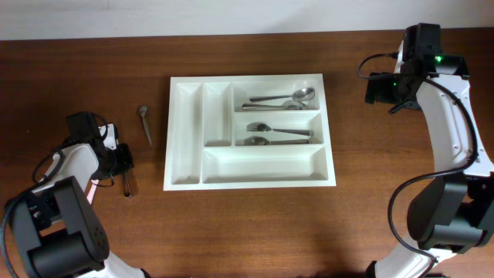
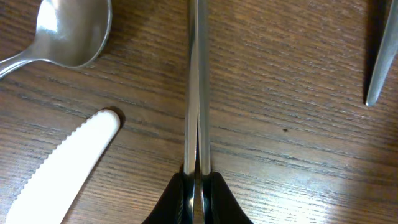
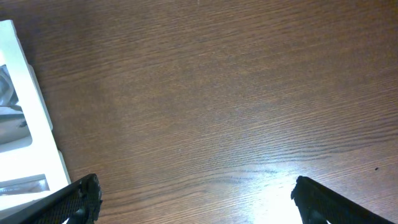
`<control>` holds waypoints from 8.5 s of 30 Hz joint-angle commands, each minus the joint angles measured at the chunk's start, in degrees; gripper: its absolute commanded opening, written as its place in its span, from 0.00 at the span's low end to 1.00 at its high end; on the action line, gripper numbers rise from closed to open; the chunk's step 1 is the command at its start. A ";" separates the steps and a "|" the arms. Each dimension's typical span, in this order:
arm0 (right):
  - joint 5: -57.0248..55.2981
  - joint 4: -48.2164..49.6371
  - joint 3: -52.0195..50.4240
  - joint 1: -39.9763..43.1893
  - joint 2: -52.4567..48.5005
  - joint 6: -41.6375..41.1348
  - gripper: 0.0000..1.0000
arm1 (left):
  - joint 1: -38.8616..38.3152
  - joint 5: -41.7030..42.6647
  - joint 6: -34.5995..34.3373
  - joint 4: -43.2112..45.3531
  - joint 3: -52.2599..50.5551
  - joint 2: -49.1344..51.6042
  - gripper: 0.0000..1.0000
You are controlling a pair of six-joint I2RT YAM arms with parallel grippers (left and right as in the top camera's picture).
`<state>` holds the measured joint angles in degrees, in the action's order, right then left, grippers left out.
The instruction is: Pack container
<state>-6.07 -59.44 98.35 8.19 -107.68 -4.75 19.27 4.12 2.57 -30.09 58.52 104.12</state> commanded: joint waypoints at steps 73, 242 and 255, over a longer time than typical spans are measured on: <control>0.31 0.07 0.57 0.09 1.88 -0.66 0.99 | -49.40 10.58 58.88 -24.37 23.91 6.32 0.02; 0.31 0.07 0.57 0.09 1.88 -0.68 0.99 | -12.02 -44.02 -33.75 -37.09 43.28 31.63 0.02; 0.31 0.07 0.57 0.09 1.88 -0.66 0.99 | -16.22 -42.97 -23.93 -45.79 63.60 31.63 0.02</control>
<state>-5.89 -59.42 98.35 8.19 -107.61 -4.75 5.30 -39.70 -27.18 -75.44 117.40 134.82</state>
